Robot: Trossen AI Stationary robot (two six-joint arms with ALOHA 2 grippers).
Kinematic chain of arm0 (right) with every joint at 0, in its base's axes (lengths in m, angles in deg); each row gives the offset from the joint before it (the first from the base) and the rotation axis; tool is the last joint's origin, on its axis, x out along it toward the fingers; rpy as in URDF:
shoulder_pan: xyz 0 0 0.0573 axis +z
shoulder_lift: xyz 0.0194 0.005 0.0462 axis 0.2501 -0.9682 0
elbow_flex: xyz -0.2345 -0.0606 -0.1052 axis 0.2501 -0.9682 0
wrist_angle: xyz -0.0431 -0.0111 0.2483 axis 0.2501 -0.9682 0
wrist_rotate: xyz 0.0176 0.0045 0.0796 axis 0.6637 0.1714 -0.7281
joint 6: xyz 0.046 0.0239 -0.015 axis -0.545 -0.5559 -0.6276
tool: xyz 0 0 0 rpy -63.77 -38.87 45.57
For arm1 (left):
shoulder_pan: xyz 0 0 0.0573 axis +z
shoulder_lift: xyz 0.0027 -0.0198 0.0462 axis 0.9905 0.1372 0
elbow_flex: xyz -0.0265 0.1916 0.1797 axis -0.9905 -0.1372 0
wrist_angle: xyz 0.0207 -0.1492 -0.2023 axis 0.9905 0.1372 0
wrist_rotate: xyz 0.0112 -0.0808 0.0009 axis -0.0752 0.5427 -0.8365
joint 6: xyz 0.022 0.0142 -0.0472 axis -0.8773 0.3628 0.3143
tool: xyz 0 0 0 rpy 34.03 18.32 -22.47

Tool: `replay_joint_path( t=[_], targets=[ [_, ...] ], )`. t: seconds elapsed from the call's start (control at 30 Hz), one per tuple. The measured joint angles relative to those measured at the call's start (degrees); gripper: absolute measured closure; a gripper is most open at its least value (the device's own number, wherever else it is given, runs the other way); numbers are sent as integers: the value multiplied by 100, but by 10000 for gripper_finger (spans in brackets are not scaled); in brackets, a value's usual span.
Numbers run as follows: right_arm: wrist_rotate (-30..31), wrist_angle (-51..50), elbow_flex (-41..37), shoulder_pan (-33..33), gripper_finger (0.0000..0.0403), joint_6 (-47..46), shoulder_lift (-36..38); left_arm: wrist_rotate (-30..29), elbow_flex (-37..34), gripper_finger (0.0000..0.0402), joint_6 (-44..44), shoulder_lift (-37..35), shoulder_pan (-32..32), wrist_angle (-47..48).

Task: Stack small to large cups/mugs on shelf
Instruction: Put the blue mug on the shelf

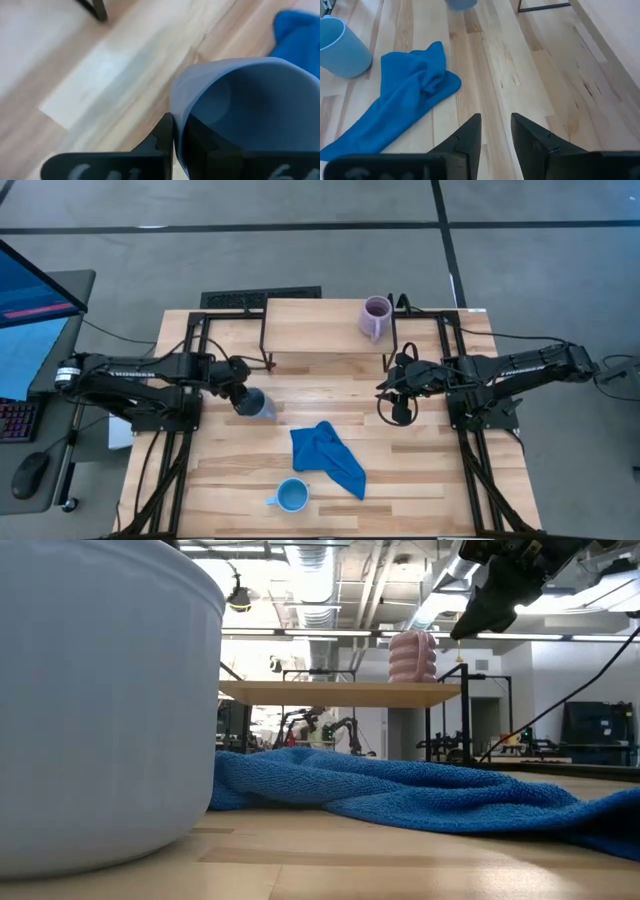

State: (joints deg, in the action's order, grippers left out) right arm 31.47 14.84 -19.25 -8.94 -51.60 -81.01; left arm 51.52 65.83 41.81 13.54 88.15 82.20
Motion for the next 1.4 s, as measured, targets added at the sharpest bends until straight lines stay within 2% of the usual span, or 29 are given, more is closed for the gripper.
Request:
replay_joint_path(
  t=[0.73,1.0,1.4],
  targets=[
    [-2,0,0,6,274,-1,0,-547,2750,396,-2146,150,836,398],
    [-7,4,0,6,274,-6,2,-520,4145,397,-2929,1266,1198,1184],
    [-19,2,0,6,274,-48,2,-536,6550,397,-4000,3234,1526,1838]
  ],
)
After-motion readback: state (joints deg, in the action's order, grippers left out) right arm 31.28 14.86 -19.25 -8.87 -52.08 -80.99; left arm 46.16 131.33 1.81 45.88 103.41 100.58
